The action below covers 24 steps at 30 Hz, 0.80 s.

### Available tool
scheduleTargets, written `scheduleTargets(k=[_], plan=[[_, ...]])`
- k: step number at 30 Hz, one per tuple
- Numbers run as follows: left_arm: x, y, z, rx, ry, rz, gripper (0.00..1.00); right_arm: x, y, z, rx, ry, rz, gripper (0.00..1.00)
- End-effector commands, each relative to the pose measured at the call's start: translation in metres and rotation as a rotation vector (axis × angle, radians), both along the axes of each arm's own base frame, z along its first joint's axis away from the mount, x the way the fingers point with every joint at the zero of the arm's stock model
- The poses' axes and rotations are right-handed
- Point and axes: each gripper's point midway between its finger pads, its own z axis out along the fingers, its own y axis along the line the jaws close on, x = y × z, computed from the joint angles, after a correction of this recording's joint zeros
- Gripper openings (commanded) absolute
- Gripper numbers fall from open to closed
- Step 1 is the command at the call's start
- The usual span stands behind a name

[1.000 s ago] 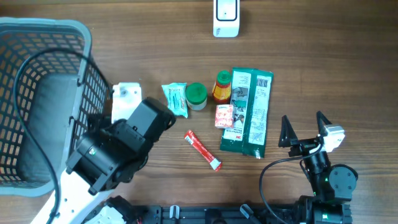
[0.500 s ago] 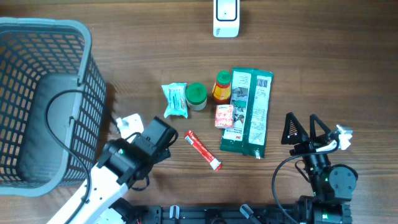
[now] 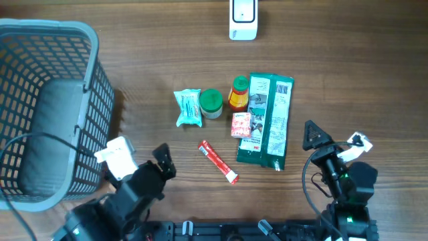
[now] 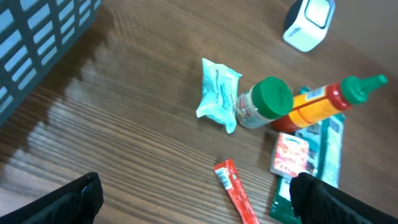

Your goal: Scan the item barcode

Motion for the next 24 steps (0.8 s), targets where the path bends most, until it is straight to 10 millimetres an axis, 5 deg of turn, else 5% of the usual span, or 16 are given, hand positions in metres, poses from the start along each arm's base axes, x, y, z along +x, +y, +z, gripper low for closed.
scheduleTargets(k=[1,10,24], plan=[[0.009,0.002,-0.006,0.1,-0.003,0.011,1.0,-0.001,0.002,-0.017,0.154,0.101,-0.035,1.0],[0.012,-0.015,-0.034,0.227,0.127,-0.067,1.0,-0.007,0.024,-0.025,0.12,0.133,0.118,1.0],[0.014,-0.021,-0.06,0.324,0.235,-0.082,1.0,-0.009,0.029,-0.025,0.104,0.126,0.152,1.0]])
